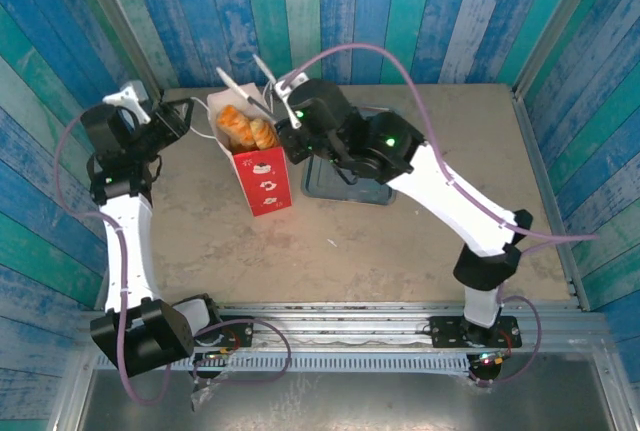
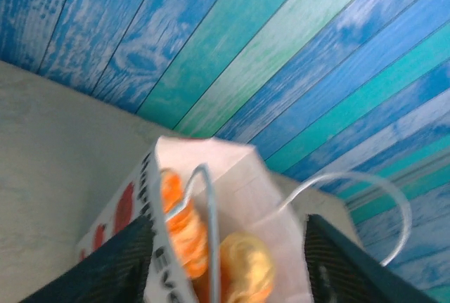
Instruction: Place the fake bread into the paper bag
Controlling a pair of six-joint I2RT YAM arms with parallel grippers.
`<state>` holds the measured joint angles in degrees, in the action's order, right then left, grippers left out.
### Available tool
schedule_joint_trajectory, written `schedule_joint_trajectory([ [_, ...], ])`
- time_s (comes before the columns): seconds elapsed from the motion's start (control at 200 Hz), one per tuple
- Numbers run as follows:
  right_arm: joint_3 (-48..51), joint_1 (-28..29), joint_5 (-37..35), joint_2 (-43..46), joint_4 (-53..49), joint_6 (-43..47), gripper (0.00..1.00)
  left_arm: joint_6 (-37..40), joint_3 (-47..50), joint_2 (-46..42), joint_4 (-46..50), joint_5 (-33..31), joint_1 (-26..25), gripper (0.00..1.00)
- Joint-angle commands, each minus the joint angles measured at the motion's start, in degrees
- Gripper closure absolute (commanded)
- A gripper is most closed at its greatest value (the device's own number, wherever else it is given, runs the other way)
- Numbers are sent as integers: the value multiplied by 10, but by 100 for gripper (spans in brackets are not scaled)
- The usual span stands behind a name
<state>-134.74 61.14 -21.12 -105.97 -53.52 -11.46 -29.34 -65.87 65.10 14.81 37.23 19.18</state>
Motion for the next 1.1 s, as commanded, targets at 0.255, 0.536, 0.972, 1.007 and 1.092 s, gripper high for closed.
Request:
schedule_joint_trajectory([
  [0.255,250,-68,-73,250,56,-33,57,29,-23,-67,1,-78,1,2],
  [0.536,533,-160,-67,400,83,-77,57,40,49,-159,43,-205,1,6],
  [0.972,766,-193,-14,355,218,-95,59,11,195,-227,67,-292,2,6],
  [1.007,767,-194,-14,338,221,-95,59,1,209,-229,58,-287,1,6],
  [1.092,764,-195,-4,297,221,-89,59,-17,248,-231,31,-272,1,6],
])
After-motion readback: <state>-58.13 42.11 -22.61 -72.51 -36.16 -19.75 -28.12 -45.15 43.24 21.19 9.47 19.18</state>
